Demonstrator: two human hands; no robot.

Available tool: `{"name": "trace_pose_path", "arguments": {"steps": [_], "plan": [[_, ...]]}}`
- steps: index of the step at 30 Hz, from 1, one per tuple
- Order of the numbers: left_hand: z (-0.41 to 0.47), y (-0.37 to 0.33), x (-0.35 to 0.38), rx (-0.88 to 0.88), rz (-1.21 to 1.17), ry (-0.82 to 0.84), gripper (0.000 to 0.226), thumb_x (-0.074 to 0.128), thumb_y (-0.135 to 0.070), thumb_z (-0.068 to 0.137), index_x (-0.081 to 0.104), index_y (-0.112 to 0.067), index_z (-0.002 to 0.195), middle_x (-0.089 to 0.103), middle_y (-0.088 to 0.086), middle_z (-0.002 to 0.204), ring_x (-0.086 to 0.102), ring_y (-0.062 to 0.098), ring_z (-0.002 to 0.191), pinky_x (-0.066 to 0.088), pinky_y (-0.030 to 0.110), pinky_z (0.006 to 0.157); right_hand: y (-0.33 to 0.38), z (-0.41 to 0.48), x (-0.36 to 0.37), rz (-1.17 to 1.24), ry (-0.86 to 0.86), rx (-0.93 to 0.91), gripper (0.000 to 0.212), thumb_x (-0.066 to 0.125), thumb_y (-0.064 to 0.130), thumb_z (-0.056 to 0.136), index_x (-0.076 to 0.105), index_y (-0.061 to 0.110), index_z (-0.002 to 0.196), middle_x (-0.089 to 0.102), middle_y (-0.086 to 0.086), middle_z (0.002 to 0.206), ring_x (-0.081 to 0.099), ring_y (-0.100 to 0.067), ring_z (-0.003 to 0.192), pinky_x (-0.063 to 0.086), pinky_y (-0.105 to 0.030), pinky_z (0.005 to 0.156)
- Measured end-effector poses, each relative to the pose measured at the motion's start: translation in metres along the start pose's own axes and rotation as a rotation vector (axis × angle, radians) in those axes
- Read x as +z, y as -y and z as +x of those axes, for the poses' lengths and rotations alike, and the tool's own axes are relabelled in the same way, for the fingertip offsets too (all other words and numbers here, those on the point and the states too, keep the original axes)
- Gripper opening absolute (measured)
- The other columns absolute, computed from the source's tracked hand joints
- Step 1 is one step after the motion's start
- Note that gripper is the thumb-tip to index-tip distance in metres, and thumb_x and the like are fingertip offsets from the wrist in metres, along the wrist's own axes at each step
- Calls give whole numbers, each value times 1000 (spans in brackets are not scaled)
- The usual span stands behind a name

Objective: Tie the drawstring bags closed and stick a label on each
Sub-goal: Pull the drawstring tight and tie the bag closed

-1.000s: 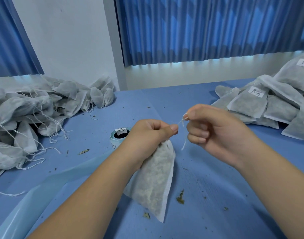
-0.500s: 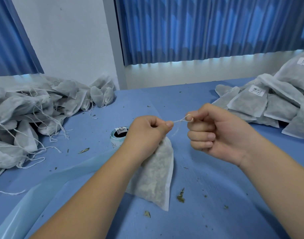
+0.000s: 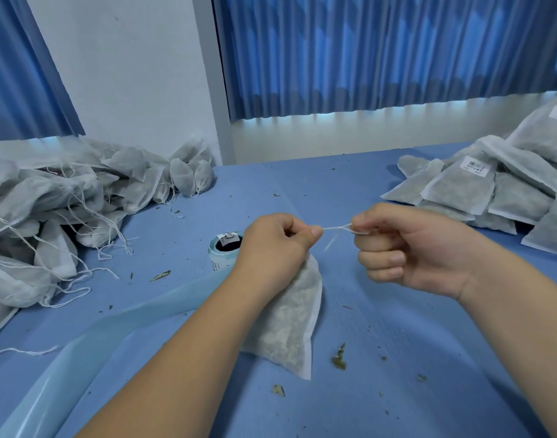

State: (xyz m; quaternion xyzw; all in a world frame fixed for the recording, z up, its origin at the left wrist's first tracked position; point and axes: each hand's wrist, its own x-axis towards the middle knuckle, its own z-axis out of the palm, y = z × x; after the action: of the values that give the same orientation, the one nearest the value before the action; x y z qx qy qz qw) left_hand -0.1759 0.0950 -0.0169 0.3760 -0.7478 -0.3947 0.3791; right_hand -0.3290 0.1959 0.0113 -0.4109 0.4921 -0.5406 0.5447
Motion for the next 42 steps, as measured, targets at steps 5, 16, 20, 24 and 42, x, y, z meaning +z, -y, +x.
{"name": "trace_pose_path", "arguments": {"steps": [5, 16, 20, 24, 42], "plan": [[-1, 3, -4, -19, -9, 178, 25, 67, -37, 90, 68, -14, 79, 54, -15, 57, 45, 1, 46, 37, 10, 48, 2, 5, -4, 172, -157, -127, 30, 65, 14, 70, 39, 22, 57, 21, 5, 54, 27, -10, 42, 28, -20, 39], [-3, 12, -10, -176, -220, 812, 30, 72, -41, 68, 75, -25, 92, 72, 2, 94, 67, 21, 90, 52, 37, 87, 6, 6, -20, 363, -513, -267, 21, 60, 14, 89, 50, 16, 71, 45, 4, 53, 49, -10, 45, 40, -18, 42], [-4, 8, -7, -129, -50, 641, 30, 73, -49, 66, 72, -24, 82, 70, -6, 79, 67, 11, 74, 52, 31, 74, 5, 3, -14, 220, -526, -389, 18, 62, 13, 89, 53, 17, 74, 50, 4, 53, 53, -10, 46, 42, -19, 44], [-2, 7, 2, -71, -22, 298, 26, 72, -45, 83, 65, -20, 75, 60, -11, 66, 56, 7, 61, 44, 25, 63, 4, -3, 1, 7, -365, -508, 22, 65, 9, 87, 57, 19, 69, 54, 1, 58, 55, -14, 51, 42, -22, 46], [-2, 7, 5, -230, -518, 303, 33, 63, -12, 86, 63, 10, 110, 68, 29, 109, 67, 31, 95, 51, 48, 95, -23, 7, 11, -1128, -310, -602, 10, 69, 24, 84, 76, 31, 82, 60, 9, 82, 57, -6, 74, 45, -27, 67]]}}
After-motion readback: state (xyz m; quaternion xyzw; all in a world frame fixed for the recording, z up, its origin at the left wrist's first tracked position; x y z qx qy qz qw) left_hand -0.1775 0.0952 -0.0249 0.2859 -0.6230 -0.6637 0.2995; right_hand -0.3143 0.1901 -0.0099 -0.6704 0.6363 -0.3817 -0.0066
